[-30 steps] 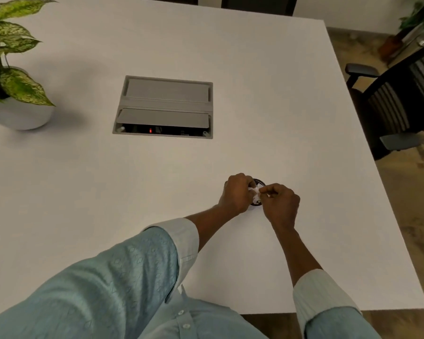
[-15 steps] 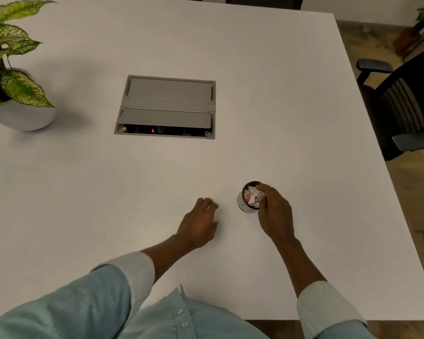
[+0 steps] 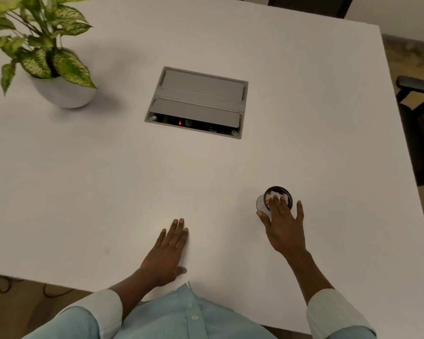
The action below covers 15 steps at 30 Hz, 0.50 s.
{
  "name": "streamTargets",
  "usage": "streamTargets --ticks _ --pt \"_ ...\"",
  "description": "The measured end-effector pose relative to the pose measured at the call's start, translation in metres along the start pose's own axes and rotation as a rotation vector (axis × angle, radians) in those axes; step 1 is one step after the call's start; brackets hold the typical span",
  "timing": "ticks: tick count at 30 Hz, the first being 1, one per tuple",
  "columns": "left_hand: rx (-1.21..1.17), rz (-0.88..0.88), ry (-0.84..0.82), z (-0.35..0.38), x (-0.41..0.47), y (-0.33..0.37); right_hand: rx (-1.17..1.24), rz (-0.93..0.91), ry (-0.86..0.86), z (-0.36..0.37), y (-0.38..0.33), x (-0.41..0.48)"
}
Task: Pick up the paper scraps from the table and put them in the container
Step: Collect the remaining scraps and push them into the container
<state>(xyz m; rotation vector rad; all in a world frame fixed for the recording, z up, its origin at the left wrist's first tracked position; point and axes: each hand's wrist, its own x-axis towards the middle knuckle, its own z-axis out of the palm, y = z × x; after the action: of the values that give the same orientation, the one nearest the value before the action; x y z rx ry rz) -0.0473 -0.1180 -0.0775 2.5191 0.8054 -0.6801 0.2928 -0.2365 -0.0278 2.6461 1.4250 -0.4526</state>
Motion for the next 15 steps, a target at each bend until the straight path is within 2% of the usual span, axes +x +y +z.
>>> streamTargets --ticks 4,7,11,13,15 --pt "-0.041 -0.007 -0.008 0.000 0.000 -0.002 -0.039 -0.003 -0.002 -0.002 -0.003 0.004" --pt "-0.049 0.014 0.007 0.002 -0.002 -0.008 0.043 0.023 0.043 -0.002 -0.005 0.003" --pt "-0.030 0.026 0.010 0.006 0.000 -0.012 0.102 0.046 0.307 0.000 -0.012 -0.007" --pt "-0.022 0.019 0.016 0.010 0.001 -0.012 0.134 -0.006 0.457 0.004 -0.019 -0.017" --pt "-0.008 0.009 0.028 0.013 0.001 -0.010 0.185 -0.086 0.529 0.011 -0.033 -0.029"
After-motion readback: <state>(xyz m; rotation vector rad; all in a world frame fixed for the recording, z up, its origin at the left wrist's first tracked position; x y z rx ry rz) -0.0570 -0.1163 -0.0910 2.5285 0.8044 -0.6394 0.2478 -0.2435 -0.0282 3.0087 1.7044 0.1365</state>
